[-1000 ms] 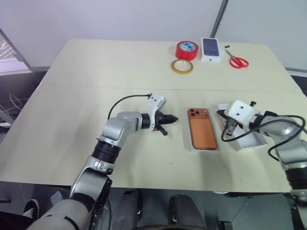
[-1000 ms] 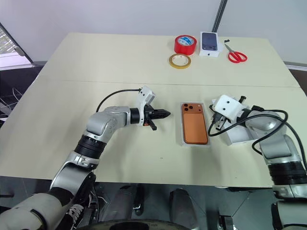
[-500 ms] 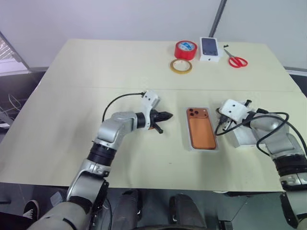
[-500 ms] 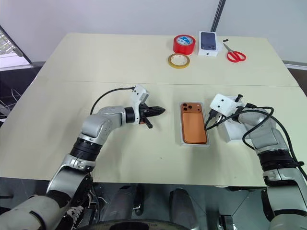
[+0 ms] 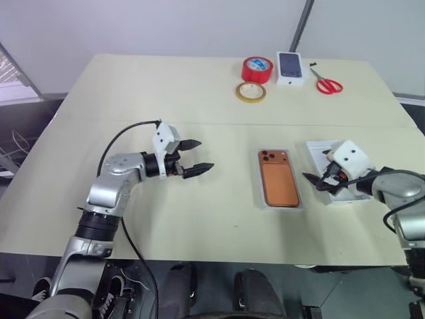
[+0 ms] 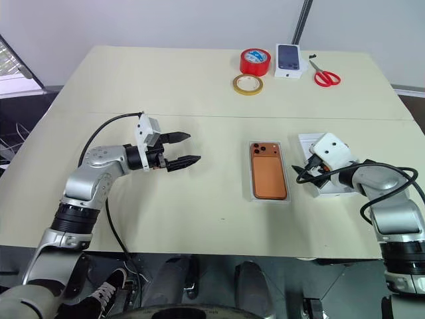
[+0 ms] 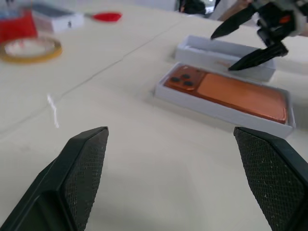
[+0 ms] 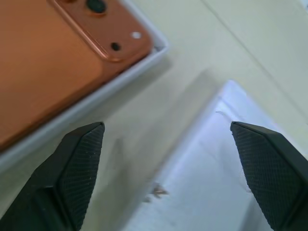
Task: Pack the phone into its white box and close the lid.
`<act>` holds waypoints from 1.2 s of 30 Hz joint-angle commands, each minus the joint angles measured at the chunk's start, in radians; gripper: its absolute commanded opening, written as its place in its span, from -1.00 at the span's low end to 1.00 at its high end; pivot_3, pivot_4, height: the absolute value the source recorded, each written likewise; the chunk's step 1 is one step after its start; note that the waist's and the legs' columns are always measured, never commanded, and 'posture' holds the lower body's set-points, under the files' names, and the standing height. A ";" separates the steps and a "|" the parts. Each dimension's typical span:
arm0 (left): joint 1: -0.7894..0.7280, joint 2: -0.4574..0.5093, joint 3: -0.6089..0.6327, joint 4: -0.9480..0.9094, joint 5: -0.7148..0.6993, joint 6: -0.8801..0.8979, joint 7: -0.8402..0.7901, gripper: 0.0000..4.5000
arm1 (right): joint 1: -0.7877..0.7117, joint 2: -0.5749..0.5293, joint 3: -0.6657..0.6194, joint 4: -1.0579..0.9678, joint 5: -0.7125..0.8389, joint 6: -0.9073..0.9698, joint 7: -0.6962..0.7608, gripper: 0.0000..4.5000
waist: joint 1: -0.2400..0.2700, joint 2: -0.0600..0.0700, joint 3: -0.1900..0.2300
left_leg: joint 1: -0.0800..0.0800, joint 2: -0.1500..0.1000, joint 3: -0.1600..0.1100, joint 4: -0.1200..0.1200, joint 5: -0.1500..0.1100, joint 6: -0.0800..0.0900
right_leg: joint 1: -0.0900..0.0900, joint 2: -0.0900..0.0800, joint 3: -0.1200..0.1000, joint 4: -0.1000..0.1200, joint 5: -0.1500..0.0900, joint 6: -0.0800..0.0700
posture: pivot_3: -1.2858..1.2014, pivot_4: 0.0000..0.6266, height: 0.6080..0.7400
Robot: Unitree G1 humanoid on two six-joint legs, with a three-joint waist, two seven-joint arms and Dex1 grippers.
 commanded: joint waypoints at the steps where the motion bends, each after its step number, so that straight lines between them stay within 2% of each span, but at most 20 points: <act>1: 0.017 0.026 0.023 0.000 0.003 -0.118 -0.055 0.99 | -0.015 0.010 -0.060 -0.084 0.034 0.155 -0.060 1.00 | -0.001 0.000 0.000 | 0.000 0.000 0.000 0.000 0.000 0.000 | 0.000 0.000 0.000 0.000 0.000 0.000 | 0.03 -0.52 0.82; 6: 0.047 0.063 0.035 0.012 -0.031 -0.174 -0.156 0.99 | -0.056 -0.021 -0.074 -0.136 0.124 0.469 -0.051 1.00 | -0.002 0.000 0.000 | 0.000 0.000 0.000 0.000 0.000 0.000 | -0.001 0.000 0.000 0.000 0.000 0.000 | 0.03 -0.52 0.82; 11: 0.064 0.071 0.028 0.014 -0.030 -0.205 -0.185 0.99 | -0.067 -0.096 -0.023 -0.225 0.194 0.646 -0.001 1.00 | -0.002 0.001 0.000 | 0.000 0.000 0.000 0.000 -0.002 0.003 | -0.001 -0.001 0.000 0.000 0.000 0.000 | 0.03 -0.52 0.82; 15: 0.097 0.076 0.025 -0.025 -0.069 -0.165 -0.217 0.99 | -0.116 -0.123 0.006 -0.220 0.218 0.738 -0.012 1.00 | -0.004 0.001 0.000 | 0.000 0.000 0.000 0.000 -0.002 0.003 | -0.001 -0.001 0.000 0.000 0.000 0.000 | 0.03 -0.52 0.82; 17: 0.120 0.079 0.021 -0.042 -0.069 -0.172 -0.226 0.99 | -0.175 -0.101 -0.004 -0.188 0.247 0.847 -0.029 1.00 | -0.005 0.001 0.000 | 0.000 0.000 0.000 -0.001 -0.002 0.003 | -0.001 -0.001 0.000 0.000 0.000 0.000 | 0.03 -0.52 0.82; 20: 0.144 0.088 0.016 -0.073 -0.086 -0.139 -0.241 0.99 | -0.221 -0.081 0.024 -0.139 0.245 0.912 -0.072 1.00 | -0.005 0.001 0.000 | -0.001 0.000 0.000 -0.001 -0.002 0.003 | -0.001 -0.002 0.000 0.000 0.000 0.000 | 0.03 -0.52 0.82; 24: 0.161 0.074 0.011 -0.106 -0.086 -0.125 -0.215 0.99 | -0.301 -0.062 0.076 -0.059 0.221 0.899 -0.121 1.00 | -0.004 0.001 0.000 | -0.001 0.000 0.000 -0.001 -0.002 0.003 | -0.001 -0.003 0.000 0.000 0.000 0.000 | 0.03 -0.52 0.82; 29: 0.175 0.060 0.008 -0.131 -0.086 -0.115 -0.184 0.99 | -0.316 -0.093 0.141 -0.056 0.242 0.912 -0.105 1.00 | -0.004 0.001 0.000 | -0.001 0.000 0.000 -0.001 -0.002 0.004 | -0.002 -0.003 0.000 0.000 0.000 0.000 | 0.03 -0.52 0.82; 32: 0.190 0.054 0.004 -0.150 -0.087 -0.103 -0.166 1.00 | -0.330 -0.086 0.156 -0.014 0.229 0.911 -0.124 0.61 | -0.005 0.001 0.000 | -0.001 0.000 0.000 -0.001 -0.002 0.004 | -0.002 -0.002 0.000 0.000 0.000 0.000 | 0.03 -0.52 0.82; 36: 0.199 0.047 0.002 -0.167 -0.080 -0.096 -0.133 1.00 | -0.330 -0.083 0.172 0.016 0.222 0.899 -0.135 -0.30 | -0.004 0.001 0.000 | -0.001 0.000 0.000 -0.001 -0.002 0.004 | -0.002 -0.002 0.000 0.000 0.000 0.000 | 0.03 -0.52 0.82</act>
